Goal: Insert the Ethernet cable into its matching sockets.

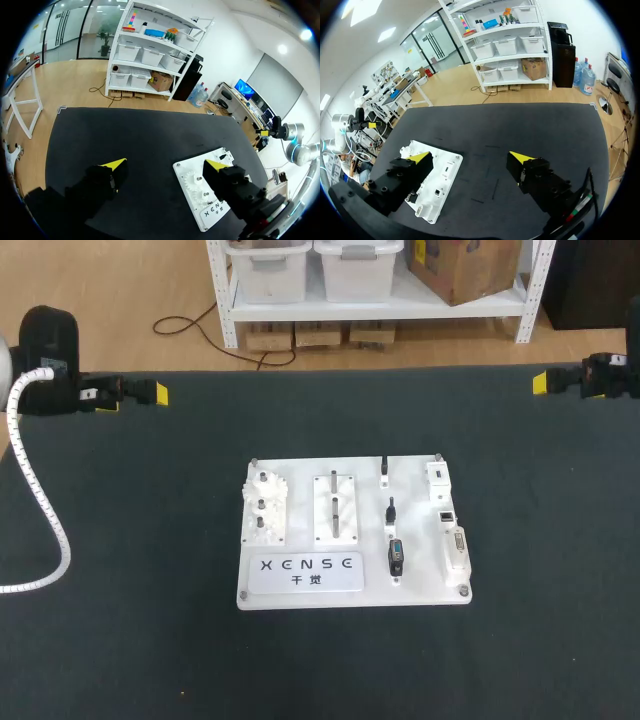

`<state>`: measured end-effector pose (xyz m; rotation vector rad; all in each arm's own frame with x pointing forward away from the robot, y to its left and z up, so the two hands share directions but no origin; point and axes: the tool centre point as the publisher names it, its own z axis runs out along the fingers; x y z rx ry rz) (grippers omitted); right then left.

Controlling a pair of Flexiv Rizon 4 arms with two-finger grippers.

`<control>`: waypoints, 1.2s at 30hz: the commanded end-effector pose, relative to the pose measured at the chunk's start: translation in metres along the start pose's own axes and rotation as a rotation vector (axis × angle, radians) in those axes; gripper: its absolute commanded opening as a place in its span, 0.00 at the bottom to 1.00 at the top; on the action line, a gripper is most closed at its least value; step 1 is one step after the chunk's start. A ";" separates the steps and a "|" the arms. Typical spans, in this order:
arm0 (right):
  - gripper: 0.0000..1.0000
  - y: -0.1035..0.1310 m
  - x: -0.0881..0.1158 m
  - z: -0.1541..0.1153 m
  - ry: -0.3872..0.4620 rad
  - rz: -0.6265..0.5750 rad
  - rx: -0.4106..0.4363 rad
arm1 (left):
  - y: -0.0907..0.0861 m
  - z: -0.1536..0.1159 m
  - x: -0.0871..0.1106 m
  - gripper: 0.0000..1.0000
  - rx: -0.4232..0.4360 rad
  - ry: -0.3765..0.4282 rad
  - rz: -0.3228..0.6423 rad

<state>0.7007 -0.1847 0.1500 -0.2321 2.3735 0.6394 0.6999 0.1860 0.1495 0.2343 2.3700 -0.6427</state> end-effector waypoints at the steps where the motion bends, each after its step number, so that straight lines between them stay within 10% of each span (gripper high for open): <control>1: 1.00 0.000 0.000 0.000 0.000 -0.001 -0.002 | -0.002 0.000 -0.001 1.00 -0.009 0.006 -0.002; 11: 1.00 0.000 0.000 0.000 0.000 -0.001 -0.002 | -0.002 0.000 -0.001 1.00 -0.009 0.006 -0.002; 25: 1.00 0.000 0.000 0.000 0.000 -0.001 -0.002 | -0.050 0.055 -0.022 1.00 0.473 -0.121 0.663; 36: 1.00 0.000 0.000 0.000 0.000 -0.001 -0.002 | -0.107 0.075 -0.002 1.00 0.658 -0.142 1.023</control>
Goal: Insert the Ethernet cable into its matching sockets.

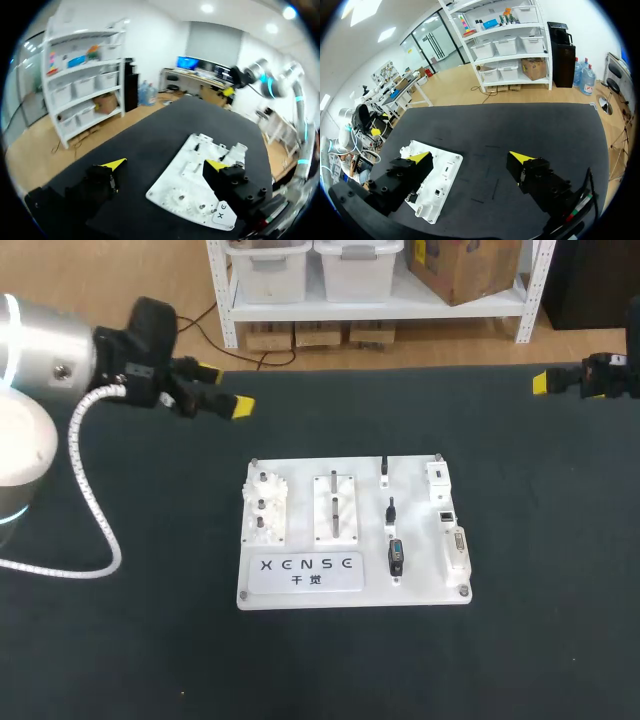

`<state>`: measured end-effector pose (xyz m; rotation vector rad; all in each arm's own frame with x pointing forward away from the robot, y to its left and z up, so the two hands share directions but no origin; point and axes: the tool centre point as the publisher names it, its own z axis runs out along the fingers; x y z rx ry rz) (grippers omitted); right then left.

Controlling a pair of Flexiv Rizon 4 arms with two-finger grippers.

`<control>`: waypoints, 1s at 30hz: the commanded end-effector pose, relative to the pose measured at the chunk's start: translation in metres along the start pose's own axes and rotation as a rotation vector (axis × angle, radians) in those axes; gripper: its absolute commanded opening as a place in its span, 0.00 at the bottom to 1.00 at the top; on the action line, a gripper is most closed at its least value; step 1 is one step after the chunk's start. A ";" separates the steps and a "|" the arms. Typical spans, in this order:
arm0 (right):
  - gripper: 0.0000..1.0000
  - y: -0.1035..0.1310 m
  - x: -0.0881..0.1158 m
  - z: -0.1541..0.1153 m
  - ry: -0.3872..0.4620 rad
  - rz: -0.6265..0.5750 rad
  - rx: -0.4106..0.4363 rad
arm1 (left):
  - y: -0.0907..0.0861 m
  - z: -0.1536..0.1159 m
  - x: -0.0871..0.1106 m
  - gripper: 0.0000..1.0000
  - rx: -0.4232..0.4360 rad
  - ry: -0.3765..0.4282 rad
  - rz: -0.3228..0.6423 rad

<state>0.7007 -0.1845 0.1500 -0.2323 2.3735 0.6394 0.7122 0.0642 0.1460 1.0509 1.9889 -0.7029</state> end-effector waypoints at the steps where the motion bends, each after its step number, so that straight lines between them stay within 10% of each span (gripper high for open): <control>1: 1.00 -0.001 0.000 0.000 0.000 -0.001 -0.002 | -0.011 0.009 0.000 1.00 0.316 -0.141 0.440; 30: 1.00 -0.001 0.000 0.000 0.000 -0.001 -0.002 | -0.113 0.041 0.044 1.00 0.309 -0.057 0.295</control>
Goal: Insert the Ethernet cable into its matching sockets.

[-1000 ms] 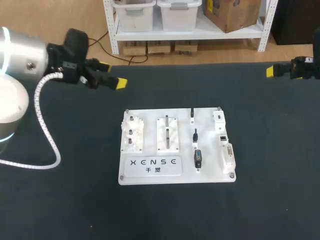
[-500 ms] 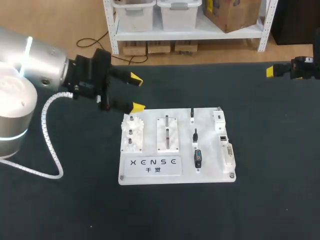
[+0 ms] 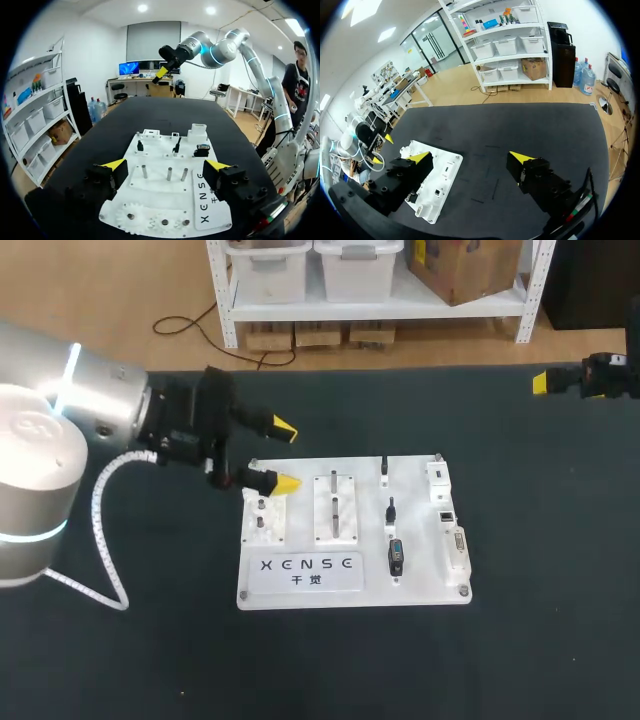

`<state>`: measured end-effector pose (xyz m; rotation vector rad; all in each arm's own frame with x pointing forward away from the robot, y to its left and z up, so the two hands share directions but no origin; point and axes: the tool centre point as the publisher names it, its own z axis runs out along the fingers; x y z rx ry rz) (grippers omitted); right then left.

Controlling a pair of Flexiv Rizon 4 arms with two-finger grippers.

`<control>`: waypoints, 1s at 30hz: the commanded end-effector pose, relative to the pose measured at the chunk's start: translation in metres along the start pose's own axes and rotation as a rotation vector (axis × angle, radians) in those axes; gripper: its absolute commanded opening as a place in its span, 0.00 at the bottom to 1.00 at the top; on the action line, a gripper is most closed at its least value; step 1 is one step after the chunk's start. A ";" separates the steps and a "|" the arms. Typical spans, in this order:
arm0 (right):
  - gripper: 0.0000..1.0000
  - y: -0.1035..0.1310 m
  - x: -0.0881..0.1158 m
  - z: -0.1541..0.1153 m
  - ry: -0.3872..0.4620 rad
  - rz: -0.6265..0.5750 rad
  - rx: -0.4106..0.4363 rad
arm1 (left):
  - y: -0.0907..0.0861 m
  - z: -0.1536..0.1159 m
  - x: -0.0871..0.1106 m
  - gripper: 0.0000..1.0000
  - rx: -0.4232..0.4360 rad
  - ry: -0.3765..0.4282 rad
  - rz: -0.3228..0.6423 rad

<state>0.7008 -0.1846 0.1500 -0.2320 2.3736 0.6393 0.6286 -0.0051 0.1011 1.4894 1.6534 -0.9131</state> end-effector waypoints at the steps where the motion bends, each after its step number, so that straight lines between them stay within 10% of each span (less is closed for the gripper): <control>1: 1.00 0.000 0.000 0.000 0.000 -0.001 -0.002 | -0.016 0.000 0.003 1.00 -0.038 -0.009 -0.008; 30: 1.00 0.023 0.002 0.004 0.076 -0.064 0.041 | -0.028 0.009 0.007 1.00 0.018 0.008 0.013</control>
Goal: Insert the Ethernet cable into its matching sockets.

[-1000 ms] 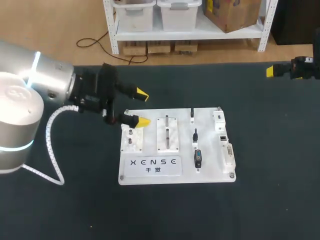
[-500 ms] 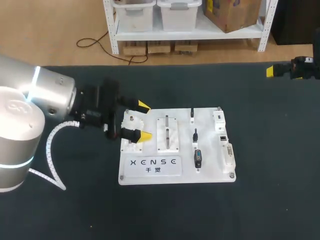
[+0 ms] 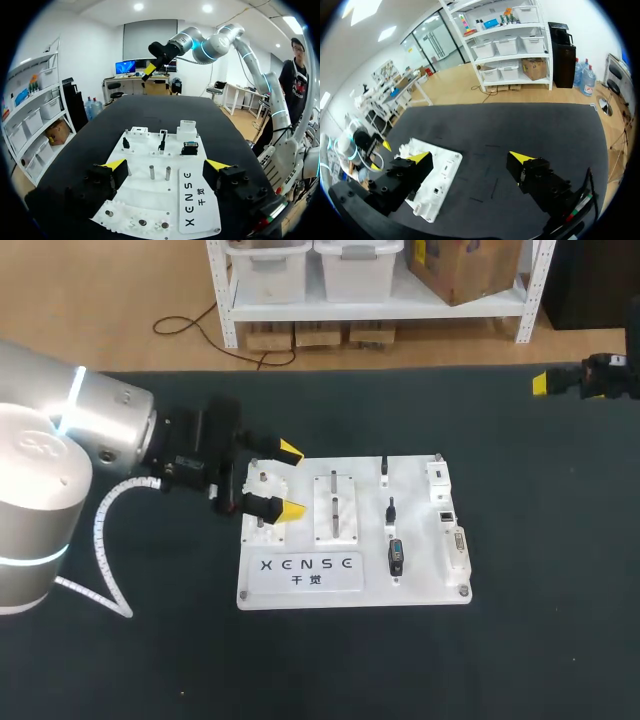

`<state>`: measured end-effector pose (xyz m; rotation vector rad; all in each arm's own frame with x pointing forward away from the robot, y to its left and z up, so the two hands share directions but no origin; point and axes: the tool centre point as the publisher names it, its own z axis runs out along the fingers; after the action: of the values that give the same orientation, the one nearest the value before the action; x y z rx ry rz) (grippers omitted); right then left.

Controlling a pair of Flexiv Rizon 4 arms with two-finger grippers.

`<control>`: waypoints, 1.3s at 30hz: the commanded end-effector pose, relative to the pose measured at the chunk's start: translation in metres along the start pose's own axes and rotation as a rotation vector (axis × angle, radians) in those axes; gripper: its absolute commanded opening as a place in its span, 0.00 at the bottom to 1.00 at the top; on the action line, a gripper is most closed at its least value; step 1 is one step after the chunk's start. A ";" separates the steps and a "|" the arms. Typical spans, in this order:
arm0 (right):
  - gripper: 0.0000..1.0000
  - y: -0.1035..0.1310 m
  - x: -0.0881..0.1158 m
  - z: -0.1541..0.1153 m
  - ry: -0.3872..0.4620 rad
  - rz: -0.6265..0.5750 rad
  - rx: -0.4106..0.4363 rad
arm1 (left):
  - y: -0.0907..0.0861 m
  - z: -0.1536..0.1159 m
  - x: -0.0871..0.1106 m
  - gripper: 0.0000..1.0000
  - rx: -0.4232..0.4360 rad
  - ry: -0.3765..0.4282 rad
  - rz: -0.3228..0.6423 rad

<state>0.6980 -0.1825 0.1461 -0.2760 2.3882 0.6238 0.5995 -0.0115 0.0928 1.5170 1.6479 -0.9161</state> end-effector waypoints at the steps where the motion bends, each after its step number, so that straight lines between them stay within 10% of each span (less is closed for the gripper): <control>1: 1.00 0.033 -0.001 0.006 0.070 -0.042 0.041 | 0.001 0.001 0.001 1.00 0.001 -0.004 0.002; 15: 1.00 0.150 0.061 0.055 0.308 0.039 0.196 | 0.001 0.001 0.001 1.00 0.001 -0.004 0.002; 39: 1.00 0.173 0.130 0.126 0.520 0.029 0.408 | 0.001 0.001 0.001 1.00 0.001 -0.004 0.002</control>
<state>0.6031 0.0210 0.0472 -0.2533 2.9495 0.1171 0.6001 -0.0123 0.0928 1.5173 1.6484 -0.9172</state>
